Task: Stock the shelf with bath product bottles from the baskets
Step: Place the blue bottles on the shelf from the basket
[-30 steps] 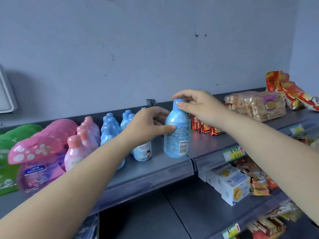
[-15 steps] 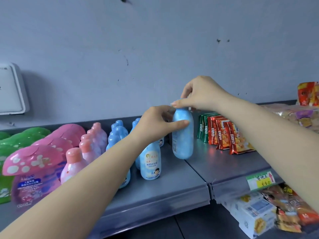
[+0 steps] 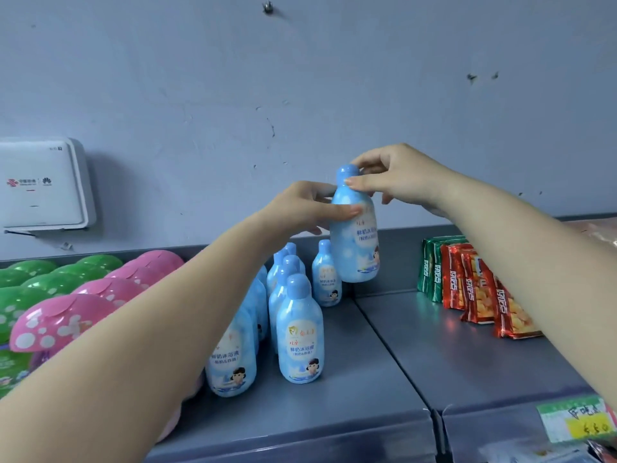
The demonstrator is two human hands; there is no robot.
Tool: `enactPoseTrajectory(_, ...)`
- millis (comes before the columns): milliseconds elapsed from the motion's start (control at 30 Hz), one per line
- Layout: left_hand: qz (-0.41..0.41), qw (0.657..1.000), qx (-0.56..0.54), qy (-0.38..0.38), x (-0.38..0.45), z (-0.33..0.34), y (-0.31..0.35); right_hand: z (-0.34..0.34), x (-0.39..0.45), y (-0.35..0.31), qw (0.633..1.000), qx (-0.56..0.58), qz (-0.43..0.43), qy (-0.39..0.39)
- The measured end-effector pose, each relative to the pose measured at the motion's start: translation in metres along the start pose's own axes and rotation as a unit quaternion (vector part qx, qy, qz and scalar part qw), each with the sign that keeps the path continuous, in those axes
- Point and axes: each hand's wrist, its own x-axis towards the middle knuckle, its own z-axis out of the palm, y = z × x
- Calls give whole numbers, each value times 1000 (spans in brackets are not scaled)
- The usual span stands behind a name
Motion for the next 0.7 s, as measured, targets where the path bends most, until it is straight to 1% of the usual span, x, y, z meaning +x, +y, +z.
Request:
enactPoseTrajectory(100, -25, 999, 18, -39, 14, -5, -5, 3, 13, 14, 1000, 19, -6, 14)
enactPoseTrajectory(133, -37, 998, 26, -36, 19, -5, -7, 4, 17, 19, 1000, 20, -2, 22)
enactPoseTrajectory(233, -70, 995, 67, 5, 37, -5, -16, 14, 30, 39, 999, -2, 3, 45)
enactPoseTrajectory(367, -99, 986, 130, 11, 57, -1, -34, 34, 41, 62, 997, -51, 8, 61)
enactPoseTrajectory(567, -119, 968, 218, 33, 77, 3, -65, 61, 57, 88, 995, -81, 39, 50)
enactPoseTrajectory(700, -128, 960, 247, 17, 84, 7, -82, 78, 59, 101, 994, -80, 60, 42)
